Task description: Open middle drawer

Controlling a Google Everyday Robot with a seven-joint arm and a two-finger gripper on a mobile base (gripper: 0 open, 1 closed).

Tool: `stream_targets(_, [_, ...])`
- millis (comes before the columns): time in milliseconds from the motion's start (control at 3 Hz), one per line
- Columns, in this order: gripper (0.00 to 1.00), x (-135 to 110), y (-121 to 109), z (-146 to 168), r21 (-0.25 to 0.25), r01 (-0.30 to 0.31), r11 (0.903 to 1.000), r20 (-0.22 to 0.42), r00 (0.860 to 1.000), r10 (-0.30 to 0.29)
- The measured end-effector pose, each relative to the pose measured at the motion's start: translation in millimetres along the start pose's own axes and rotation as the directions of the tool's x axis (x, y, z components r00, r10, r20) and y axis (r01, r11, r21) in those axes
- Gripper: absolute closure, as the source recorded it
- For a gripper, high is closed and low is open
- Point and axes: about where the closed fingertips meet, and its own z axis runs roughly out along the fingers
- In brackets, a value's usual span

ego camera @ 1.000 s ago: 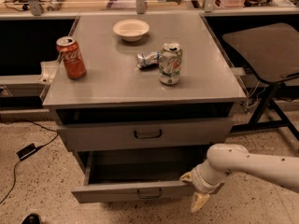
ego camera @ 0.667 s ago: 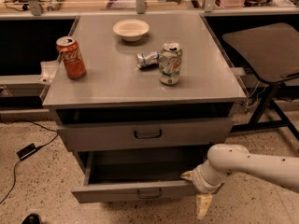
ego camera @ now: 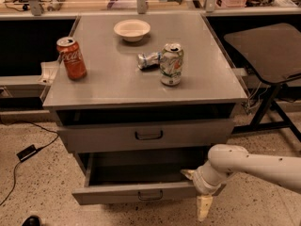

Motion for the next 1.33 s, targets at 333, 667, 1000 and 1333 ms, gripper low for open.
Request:
stream_targets(333, [0.22, -1.3, 25.8, 2.7, -0.063, 0.012, 0.9979, 0.022, 1.000, -0.011])
stream_targets(667, [0.46, -4.5, 42.5, -2.3, -0.094, 0.030, 0.9951, 0.030, 0.999, -0.027])
stream_targets(1000, [0.67, -6.2, 42.1, -6.8, -0.095, 0.030, 0.9950, 0.030, 0.999, -0.028])
stream_targets(1333, [0.75, -7.3, 41.1, -10.2, -0.095, 0.031, 0.9950, 0.030, 0.999, -0.028])
